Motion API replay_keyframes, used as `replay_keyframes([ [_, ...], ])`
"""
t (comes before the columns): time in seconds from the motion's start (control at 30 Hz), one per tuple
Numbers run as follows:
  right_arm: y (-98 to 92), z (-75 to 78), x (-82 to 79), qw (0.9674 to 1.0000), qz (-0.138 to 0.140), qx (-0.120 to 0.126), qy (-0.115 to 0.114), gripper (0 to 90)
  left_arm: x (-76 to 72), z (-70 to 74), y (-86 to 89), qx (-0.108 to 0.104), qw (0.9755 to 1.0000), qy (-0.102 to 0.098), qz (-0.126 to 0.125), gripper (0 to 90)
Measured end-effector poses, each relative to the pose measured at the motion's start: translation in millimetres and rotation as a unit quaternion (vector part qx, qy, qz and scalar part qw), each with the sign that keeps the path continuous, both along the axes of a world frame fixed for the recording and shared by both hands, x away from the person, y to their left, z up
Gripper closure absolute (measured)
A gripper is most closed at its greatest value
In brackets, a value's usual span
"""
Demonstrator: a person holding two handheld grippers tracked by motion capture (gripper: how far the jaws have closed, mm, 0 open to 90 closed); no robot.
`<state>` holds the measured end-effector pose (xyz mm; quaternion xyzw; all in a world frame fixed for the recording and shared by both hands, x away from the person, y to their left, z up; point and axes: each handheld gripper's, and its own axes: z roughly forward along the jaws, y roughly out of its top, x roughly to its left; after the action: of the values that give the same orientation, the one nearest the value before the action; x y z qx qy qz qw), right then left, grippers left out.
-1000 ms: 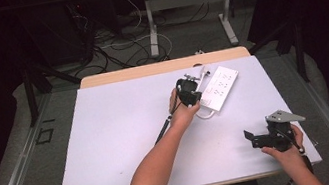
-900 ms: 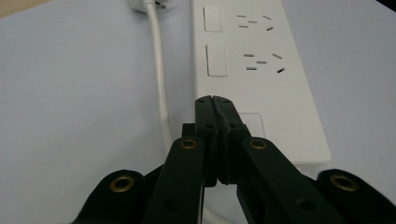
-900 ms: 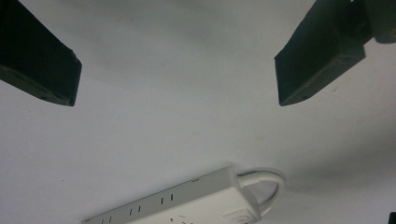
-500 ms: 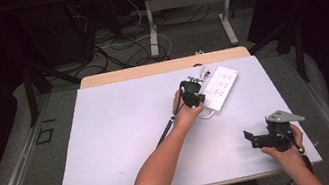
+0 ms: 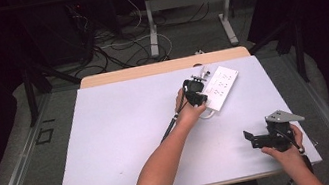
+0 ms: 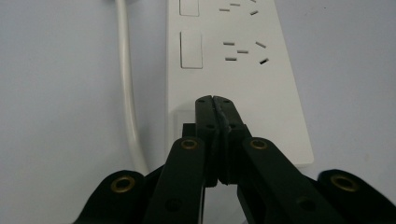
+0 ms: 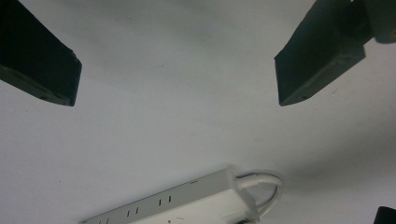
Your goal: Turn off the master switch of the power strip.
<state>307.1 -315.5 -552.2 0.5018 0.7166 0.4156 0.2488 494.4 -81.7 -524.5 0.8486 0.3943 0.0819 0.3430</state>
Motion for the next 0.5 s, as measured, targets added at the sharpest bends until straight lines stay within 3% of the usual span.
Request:
replay_keyframes([
  [0.17, -1.0, 0.5, -0.2, 1.0000, 0.001, -0.003, -0.002, 0.0, 1.2, 3.7, -5.0, 0.026, 0.9996, 0.005, -0.002, 90.0],
  [0.5, -0.5, 0.6, -0.5, 1.0000, 0.003, 0.001, -0.003, 0.0, 3.3, 4.2, -9.2, 0.037, 0.9991, 0.018, 0.003, 90.0],
])
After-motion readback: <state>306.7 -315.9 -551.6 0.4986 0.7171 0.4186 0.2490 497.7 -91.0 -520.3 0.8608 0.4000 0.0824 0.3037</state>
